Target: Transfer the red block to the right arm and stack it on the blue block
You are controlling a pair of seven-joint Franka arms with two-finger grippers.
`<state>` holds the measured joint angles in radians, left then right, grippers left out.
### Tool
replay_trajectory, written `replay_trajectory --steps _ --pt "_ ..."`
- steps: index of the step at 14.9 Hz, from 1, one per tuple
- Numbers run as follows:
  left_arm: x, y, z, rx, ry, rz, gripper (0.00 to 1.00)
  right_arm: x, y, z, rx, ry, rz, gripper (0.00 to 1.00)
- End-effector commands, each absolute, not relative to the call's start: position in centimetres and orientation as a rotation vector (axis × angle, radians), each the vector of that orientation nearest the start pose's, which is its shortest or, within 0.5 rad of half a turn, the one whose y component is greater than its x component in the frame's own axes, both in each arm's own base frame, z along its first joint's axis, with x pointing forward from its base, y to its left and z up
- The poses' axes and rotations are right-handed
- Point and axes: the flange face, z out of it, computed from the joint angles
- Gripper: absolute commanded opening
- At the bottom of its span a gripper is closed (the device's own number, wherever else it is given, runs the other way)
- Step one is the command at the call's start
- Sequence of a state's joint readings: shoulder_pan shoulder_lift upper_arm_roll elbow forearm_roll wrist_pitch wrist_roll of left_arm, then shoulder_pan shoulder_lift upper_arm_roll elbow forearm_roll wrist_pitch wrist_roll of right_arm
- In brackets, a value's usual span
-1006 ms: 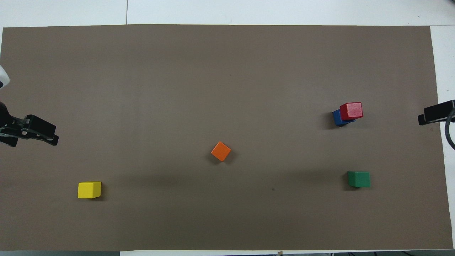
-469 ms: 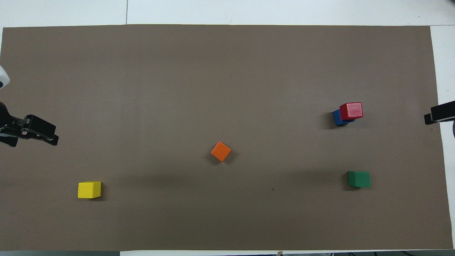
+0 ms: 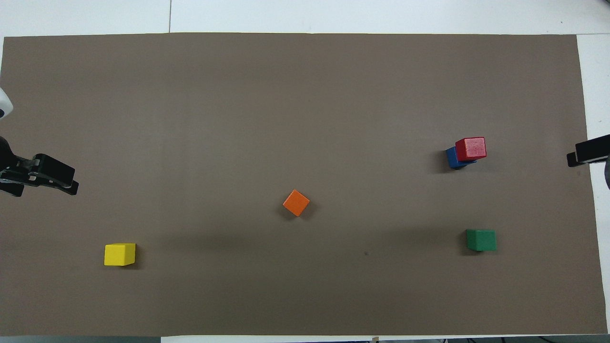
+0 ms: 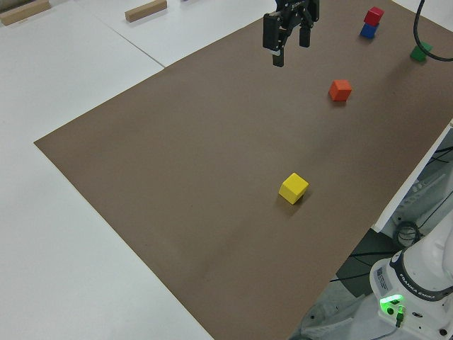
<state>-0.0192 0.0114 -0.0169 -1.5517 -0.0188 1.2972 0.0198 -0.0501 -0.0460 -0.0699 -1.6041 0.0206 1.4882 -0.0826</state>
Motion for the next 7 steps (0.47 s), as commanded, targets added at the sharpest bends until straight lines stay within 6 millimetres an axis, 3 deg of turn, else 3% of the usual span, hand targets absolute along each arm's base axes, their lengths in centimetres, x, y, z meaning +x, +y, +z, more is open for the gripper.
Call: replay_trajectory --steps 1,7 --pt "51.71 -1.87 60.95 -3.105 0.071 0.424 1.0 52.97 -6.38 62.84 -3.119 0.044 0.091 1.0" --pt "51.71 -1.87 60.95 -3.105 0.071 0.424 1.0 53.53 -6.58 63.01 -3.151 0.039 0.021 1.0"
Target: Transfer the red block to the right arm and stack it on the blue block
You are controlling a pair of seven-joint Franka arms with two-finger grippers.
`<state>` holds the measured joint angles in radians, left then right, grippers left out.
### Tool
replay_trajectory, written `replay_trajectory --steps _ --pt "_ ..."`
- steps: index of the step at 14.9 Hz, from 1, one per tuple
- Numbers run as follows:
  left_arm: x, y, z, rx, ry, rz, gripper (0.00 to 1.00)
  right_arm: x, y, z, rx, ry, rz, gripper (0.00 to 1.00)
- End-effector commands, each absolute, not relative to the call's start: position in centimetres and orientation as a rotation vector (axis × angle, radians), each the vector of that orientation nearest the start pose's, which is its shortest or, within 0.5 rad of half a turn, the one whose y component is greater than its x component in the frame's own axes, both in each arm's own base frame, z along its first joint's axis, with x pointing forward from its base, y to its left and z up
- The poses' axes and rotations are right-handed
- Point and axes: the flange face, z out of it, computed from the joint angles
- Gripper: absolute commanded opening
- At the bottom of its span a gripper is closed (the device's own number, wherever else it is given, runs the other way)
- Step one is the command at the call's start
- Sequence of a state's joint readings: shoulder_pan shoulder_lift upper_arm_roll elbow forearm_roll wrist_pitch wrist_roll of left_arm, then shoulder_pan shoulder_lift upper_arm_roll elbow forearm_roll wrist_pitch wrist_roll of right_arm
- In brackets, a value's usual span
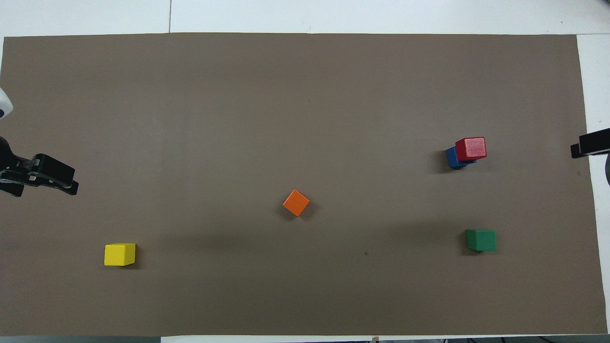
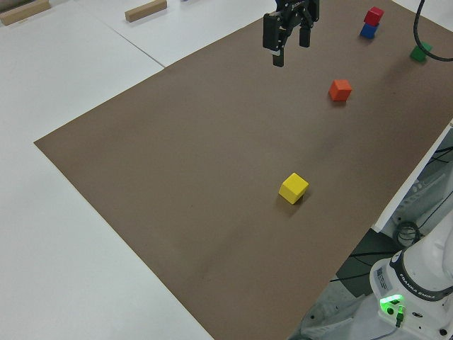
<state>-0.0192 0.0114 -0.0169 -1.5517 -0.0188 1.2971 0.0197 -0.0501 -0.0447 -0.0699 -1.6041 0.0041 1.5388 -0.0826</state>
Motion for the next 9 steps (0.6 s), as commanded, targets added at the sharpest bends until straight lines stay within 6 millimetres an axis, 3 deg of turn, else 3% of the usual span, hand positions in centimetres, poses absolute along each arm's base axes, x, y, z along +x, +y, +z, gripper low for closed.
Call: replay_trajectory --steps 1,6,9 --pt "51.71 -1.87 60.95 -3.105 0.071 0.424 1.0 53.47 -6.57 62.95 -3.151 0.039 0.024 1.0" --pt "51.73 -1.87 60.95 -3.105 0.071 0.422 1.0 53.32 -7.17 62.8 -3.153 0.027 0.032 1.0" --pt "51.71 -1.87 60.95 -3.105 0.071 0.424 1.0 53.28 -7.57 62.68 -3.18 -0.08 0.042 1.0"
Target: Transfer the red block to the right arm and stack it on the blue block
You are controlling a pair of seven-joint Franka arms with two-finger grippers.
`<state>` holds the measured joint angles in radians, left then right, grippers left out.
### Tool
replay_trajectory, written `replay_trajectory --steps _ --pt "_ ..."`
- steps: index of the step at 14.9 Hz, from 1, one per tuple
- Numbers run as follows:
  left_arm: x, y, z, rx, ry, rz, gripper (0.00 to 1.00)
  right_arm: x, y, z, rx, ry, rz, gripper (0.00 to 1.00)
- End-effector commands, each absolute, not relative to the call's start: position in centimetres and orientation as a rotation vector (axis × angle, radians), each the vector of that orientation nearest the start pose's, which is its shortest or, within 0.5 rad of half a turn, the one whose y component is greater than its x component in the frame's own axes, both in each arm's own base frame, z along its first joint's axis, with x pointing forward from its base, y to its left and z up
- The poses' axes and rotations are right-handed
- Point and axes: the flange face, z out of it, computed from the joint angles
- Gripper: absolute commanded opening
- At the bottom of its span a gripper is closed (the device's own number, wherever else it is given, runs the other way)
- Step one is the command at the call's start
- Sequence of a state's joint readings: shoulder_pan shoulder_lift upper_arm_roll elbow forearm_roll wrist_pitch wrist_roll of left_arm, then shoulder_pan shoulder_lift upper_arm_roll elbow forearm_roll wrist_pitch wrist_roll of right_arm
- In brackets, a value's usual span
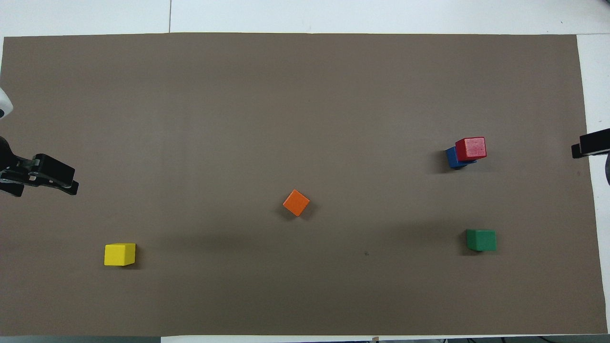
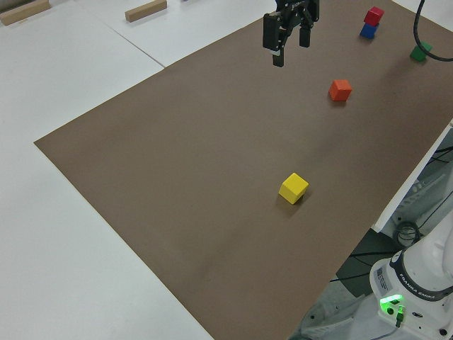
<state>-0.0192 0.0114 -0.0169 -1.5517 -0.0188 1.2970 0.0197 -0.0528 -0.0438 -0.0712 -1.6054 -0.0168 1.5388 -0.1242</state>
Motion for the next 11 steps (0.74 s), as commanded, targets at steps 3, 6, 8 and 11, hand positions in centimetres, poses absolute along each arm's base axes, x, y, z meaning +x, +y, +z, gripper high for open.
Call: replay_trajectory --steps 3,6,8,11 --pt "51.71 -1.87 60.95 -3.105 0.071 0.424 1.0 53.23 -7.45 62.68 -3.184 -0.082 0.046 1.0" --pt "51.71 -1.87 60.95 -3.105 0.071 0.424 1.0 53.21 -7.35 62.65 -3.182 -0.077 0.05 1.0" --pt "51.73 -1.87 60.95 -3.105 0.071 0.422 1.0 53.22 -7.3 62.65 -3.178 -0.075 0.049 1.0" --pt "51.71 -1.87 60.95 -3.105 0.071 0.424 1.0 53.16 -7.26 62.71 -3.175 -0.079 0.048 1.0"
